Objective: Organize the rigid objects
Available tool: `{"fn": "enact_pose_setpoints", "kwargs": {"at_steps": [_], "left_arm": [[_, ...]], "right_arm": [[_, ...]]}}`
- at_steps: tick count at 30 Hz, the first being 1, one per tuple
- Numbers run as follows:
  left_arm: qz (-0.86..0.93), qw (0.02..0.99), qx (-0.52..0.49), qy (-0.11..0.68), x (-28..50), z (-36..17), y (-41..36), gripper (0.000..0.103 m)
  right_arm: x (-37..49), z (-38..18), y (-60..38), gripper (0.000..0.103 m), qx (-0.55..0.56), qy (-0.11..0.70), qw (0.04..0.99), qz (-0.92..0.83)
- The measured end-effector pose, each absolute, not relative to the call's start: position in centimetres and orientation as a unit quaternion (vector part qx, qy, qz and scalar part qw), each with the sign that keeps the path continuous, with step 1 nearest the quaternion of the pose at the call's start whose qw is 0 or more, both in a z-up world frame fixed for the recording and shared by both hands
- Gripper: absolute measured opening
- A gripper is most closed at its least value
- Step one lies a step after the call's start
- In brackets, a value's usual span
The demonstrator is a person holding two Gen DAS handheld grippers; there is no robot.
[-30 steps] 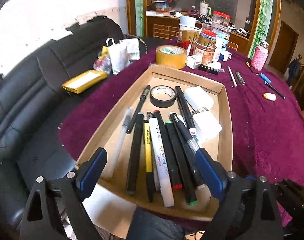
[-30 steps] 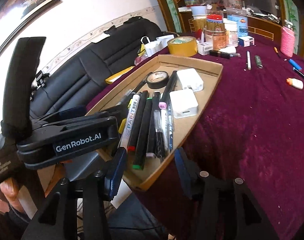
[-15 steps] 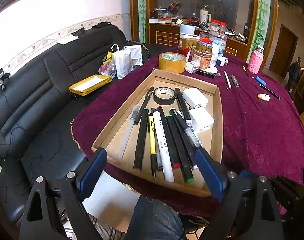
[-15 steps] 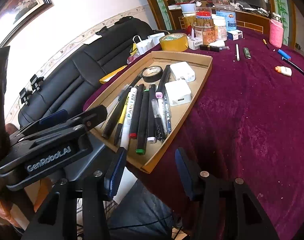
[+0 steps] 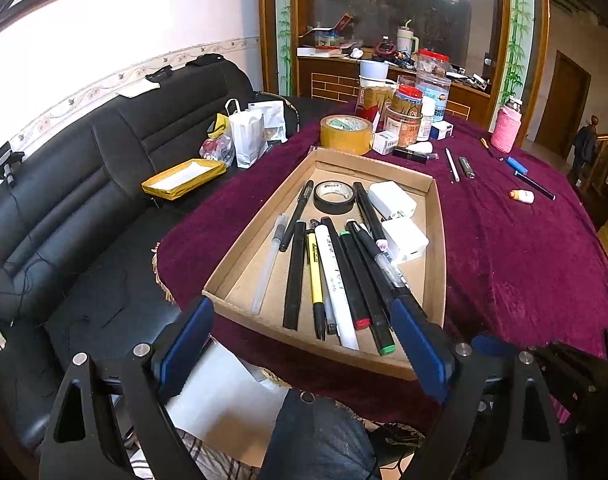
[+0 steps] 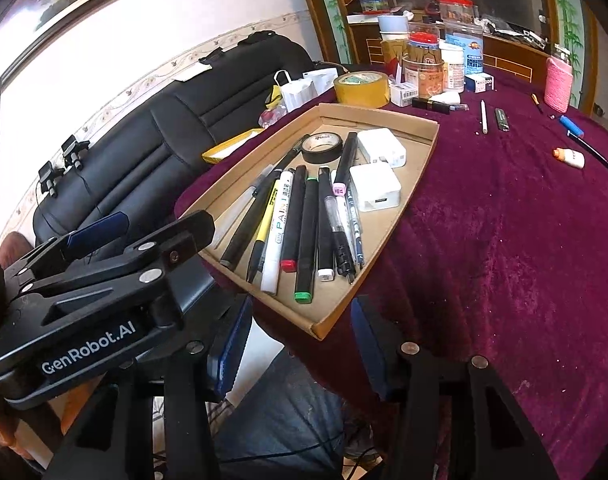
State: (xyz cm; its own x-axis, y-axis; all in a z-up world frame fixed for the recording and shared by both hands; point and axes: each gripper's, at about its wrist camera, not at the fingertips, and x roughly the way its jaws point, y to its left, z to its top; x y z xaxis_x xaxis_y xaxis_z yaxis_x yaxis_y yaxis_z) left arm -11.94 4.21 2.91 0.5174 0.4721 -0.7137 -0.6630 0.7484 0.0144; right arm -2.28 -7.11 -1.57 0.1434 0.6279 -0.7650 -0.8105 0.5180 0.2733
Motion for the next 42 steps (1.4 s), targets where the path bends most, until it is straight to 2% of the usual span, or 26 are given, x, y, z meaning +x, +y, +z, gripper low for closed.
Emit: {"fn": "enact_pose_setpoints", "kwargs": {"at_steps": [26, 42], "left_arm": [[0.326, 0.839, -0.157, 0.407, -9.7, -0.8, 8.1, 0.089], [0.332, 0.83, -0.168, 0.414, -9.0, -1.4, 10.1, 0.089]], "right_arm": [[-0.7, -3.6, -4.0, 0.056, -0.132, 0.465, 0.745, 0.46], [-0.3, -3.2, -2.3, 0.056, -0.148, 0.449, 0.752, 0.459]]}}
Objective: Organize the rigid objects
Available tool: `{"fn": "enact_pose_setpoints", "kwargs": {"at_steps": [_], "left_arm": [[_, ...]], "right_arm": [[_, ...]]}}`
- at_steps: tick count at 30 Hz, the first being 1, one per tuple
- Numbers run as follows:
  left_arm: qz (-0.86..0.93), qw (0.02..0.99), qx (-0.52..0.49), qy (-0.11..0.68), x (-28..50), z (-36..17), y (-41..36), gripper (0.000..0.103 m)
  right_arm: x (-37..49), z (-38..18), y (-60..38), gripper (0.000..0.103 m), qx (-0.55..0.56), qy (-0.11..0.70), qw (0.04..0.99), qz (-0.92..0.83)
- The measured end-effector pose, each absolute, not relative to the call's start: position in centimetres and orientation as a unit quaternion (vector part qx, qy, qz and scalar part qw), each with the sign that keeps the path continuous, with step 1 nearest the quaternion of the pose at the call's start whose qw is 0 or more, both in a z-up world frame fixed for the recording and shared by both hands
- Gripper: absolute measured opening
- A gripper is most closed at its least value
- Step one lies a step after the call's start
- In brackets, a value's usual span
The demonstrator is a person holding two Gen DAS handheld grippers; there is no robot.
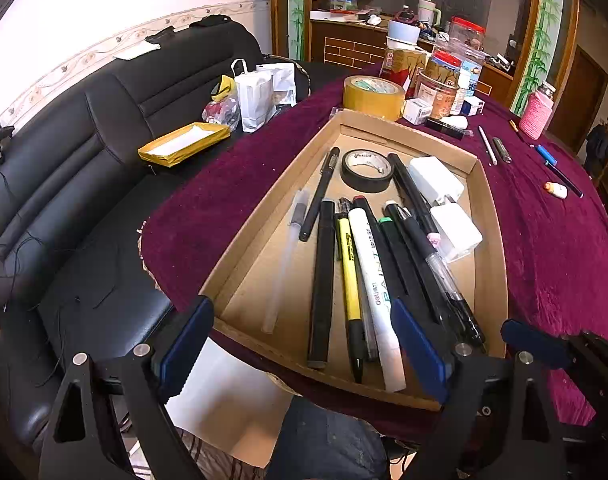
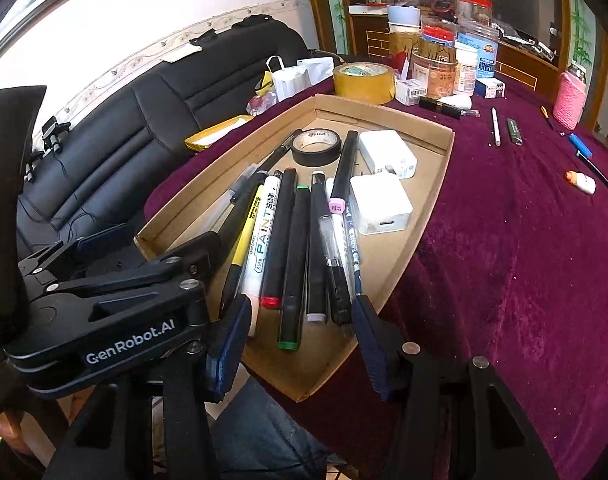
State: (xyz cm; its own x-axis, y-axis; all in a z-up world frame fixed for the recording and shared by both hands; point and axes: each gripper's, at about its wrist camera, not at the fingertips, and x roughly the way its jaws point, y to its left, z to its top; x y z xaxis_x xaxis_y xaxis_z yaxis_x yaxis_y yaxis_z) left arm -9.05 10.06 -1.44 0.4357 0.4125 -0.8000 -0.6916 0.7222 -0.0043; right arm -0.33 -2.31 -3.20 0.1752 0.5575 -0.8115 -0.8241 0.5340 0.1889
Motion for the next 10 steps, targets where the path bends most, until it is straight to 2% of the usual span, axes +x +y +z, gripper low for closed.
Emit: {"fn": "enact_pose_setpoints", "kwargs": {"at_steps": [10], "left_arm": [[0.327, 0.838, -0.183, 0.397, -9.73, -0.51, 10.56, 0.089]], "right_arm": [[-0.99, -3.13, -2.0, 0.056, -0.164, 0.436, 0.758, 0.456]]}}
